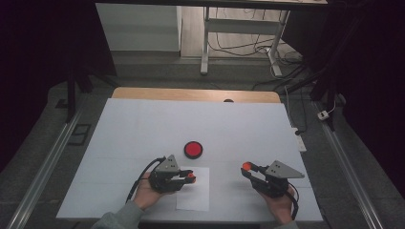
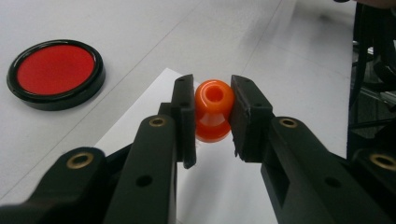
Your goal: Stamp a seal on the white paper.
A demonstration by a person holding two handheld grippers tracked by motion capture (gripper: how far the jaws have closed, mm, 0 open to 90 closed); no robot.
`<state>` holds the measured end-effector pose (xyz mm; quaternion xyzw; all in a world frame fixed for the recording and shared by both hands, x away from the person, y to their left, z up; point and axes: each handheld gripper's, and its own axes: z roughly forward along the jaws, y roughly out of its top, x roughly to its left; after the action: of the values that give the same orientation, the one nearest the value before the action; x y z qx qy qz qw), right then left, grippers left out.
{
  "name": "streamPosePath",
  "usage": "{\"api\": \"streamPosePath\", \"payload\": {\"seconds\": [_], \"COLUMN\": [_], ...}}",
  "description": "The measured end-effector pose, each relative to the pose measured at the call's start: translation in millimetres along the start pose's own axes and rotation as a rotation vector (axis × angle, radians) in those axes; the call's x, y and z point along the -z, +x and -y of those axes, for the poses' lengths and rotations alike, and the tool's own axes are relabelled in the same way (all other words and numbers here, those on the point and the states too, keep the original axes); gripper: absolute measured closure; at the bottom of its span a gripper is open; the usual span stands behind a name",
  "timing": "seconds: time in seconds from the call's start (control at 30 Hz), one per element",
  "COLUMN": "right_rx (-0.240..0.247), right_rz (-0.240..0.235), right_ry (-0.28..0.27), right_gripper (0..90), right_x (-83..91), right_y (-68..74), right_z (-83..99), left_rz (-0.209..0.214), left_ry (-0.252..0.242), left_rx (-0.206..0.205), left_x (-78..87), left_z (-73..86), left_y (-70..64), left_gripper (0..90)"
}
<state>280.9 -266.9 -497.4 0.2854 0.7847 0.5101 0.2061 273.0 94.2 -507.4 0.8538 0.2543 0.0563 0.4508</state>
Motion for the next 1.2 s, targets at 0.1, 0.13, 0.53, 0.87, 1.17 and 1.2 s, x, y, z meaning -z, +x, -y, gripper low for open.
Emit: {"api": "streamPosePath", "payload": {"seconds": [0.1,0.13,0.53,0.87,1.17,1.2], "right_rx": [0.002,0.002,-0.001,-0.001,0.001,0.001], "right_rz": [-0.001,-0.001,-0.003,-0.002,-0.001,-0.001], "right_ry": [0.001,0.001,0.003,0.004,0.001,0.002], "right_gripper": [64.4,64.4,64.4,64.4,64.4,64.4], "right_x": [-0.2,-0.3,-0.8,-0.6,-0.3,-0.2], "right_y": [0.3,0.2,0.6,0.4,0.2,0.2], "right_z": [0.0,0.0,0.4,0.2,-0.2,-0.2], "left_rz": [0.002,0.001,-0.013,-0.028,-0.037,-0.037], "left_ry": [0.008,0.011,0.049,0.074,0.083,0.085], "left_rx": [-0.001,-0.002,-0.007,-0.007,-0.005,-0.006], "left_x": [-2.7,-3.5,-13.5,-20.4,-23.5,-23.8], "left_z": [0.3,0.3,1.1,2.4,4.1,4.2], "left_y": [-0.1,-0.3,-2.0,-1.9,-1.2,-1.1], "left_gripper": [72.2,72.2,72.2,72.3,72.3,72.2]}}
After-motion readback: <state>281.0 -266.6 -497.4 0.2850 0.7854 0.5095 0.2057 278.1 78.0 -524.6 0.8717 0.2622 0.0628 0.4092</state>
